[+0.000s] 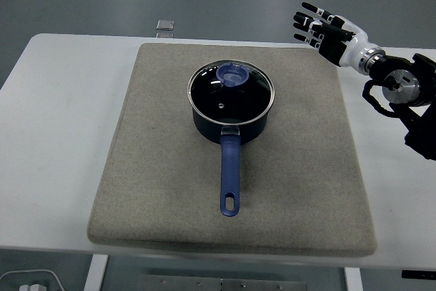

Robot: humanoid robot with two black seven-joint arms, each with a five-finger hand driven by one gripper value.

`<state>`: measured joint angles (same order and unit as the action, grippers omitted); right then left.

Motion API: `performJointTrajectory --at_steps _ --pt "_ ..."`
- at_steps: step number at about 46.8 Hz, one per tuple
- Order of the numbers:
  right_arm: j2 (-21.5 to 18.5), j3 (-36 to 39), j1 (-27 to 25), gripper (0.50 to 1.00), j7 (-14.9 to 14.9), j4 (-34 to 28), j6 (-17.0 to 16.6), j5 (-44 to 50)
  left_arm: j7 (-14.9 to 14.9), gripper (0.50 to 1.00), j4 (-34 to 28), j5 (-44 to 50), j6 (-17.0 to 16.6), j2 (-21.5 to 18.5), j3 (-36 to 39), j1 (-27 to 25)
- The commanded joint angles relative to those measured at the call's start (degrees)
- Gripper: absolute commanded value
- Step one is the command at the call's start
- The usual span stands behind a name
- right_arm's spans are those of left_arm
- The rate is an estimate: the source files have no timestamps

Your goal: Lift the pot lid and place it to the right of the pot.

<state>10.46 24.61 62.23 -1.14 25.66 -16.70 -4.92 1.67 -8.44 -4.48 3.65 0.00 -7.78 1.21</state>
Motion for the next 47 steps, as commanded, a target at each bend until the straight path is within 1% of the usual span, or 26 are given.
performJointTrajectory --at_steps 1,21,47 --pt "0.0 0.0 0.0 0.907 0.0 0.0 0.0 0.0 0.1 1.000 0.0 0.1 0.0 0.0 -0.1 -0.1" --pt "0.1 0.1 0.1 0.907 -0.8 0.1 0.4 0.0 0.1 1.000 0.4 0.0 -0.1 0.0 0.0 -0.1" --pt "0.7 -0.1 0.4 0.907 -0.9 0.1 0.0 1.1 0.0 1.000 0.5 0.0 -0.1 0.0 0.1 -0.1"
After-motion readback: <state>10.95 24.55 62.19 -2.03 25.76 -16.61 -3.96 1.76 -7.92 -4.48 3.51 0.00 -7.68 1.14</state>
